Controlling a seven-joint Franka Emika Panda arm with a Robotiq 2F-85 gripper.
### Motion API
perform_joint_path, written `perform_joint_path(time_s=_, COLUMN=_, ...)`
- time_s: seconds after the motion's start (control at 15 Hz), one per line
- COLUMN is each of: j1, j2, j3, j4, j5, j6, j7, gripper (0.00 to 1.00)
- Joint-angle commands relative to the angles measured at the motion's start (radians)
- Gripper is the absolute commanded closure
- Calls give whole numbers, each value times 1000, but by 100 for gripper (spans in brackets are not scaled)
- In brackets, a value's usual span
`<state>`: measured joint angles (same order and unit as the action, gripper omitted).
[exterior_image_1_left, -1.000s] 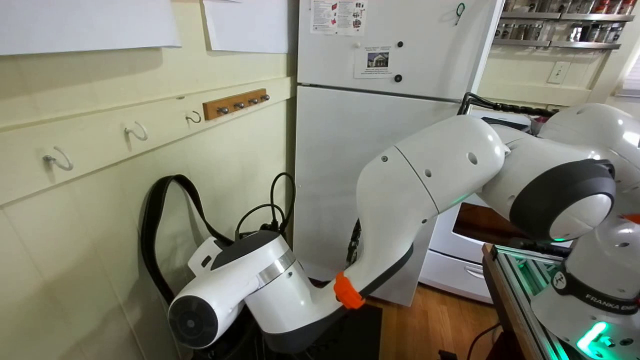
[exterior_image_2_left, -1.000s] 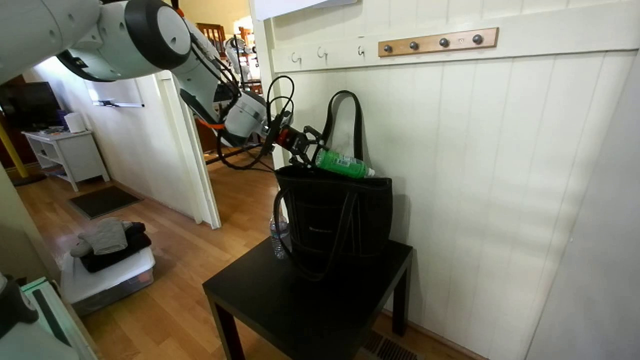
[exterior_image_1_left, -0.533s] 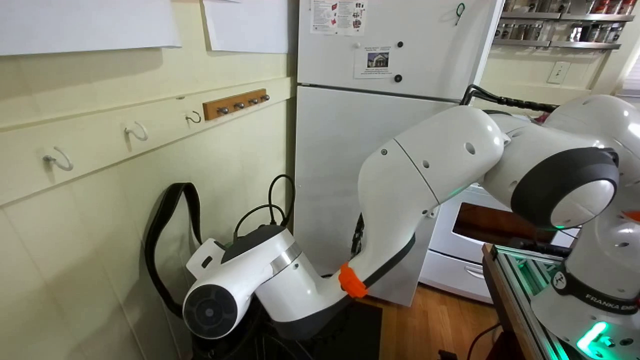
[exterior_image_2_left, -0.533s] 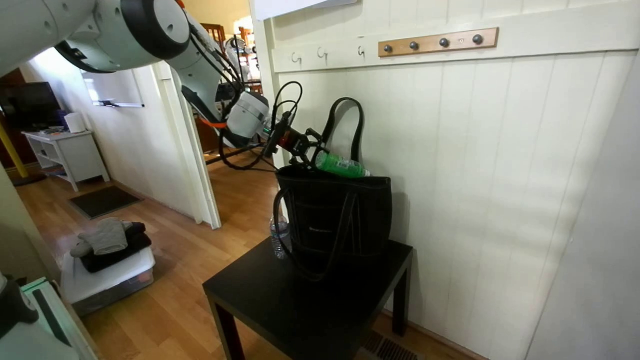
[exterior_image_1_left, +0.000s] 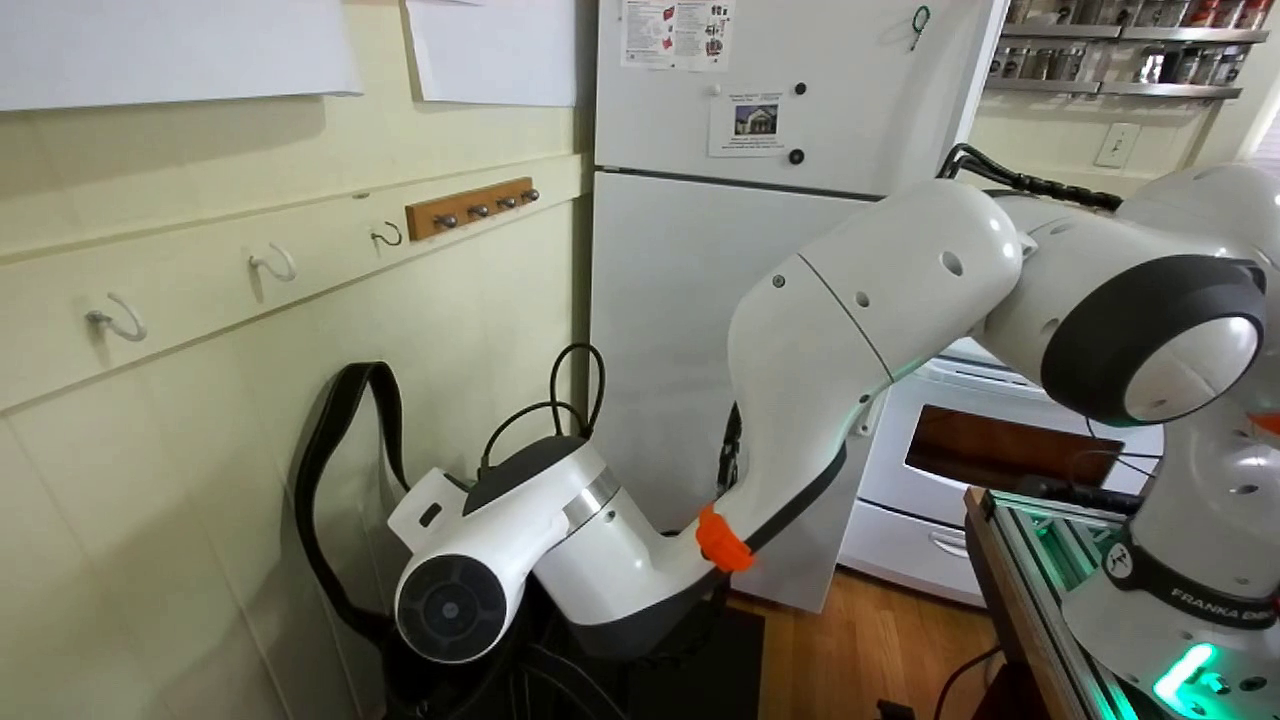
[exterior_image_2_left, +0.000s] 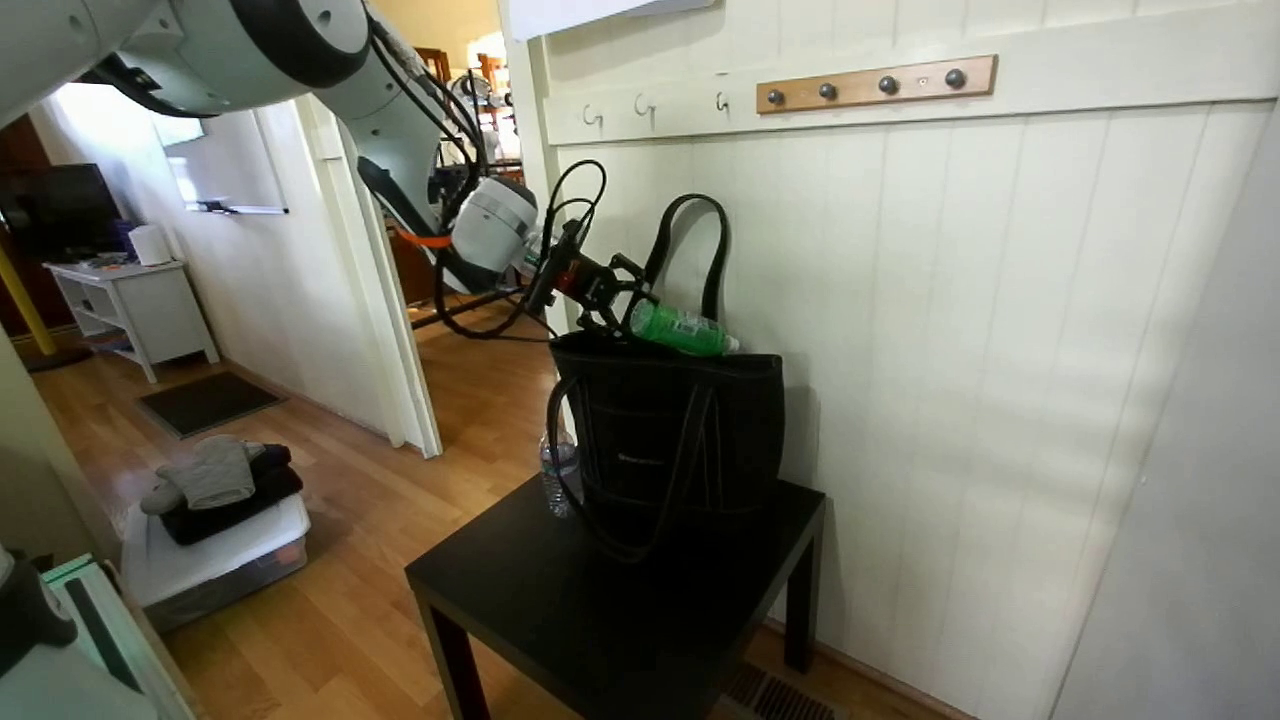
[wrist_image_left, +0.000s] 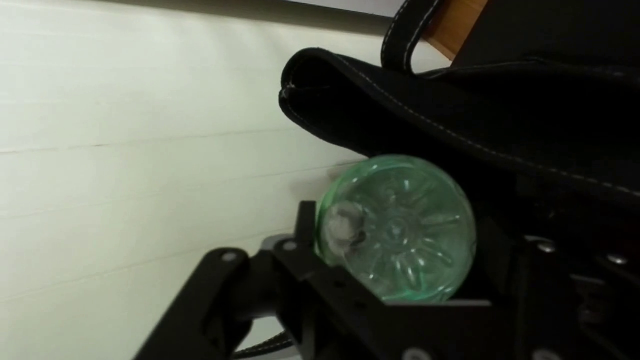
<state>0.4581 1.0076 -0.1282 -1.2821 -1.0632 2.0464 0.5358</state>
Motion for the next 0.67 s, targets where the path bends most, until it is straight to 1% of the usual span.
perform_joint_path(time_s=0.0, j1=-15, j2=-63, j3=28, j4=-89, j5=-46, j6=22, j7=62, gripper=0)
perform_joint_path(time_s=0.4, j1=-31, j2=-103, j3=49, j4=-128, j5=-50, j6=16, j7=97, gripper=0)
perform_joint_path(time_s=0.6, j1=-45, j2=-121, j3=63, j4=-144, j5=-37, j6=10, j7=95, gripper=0)
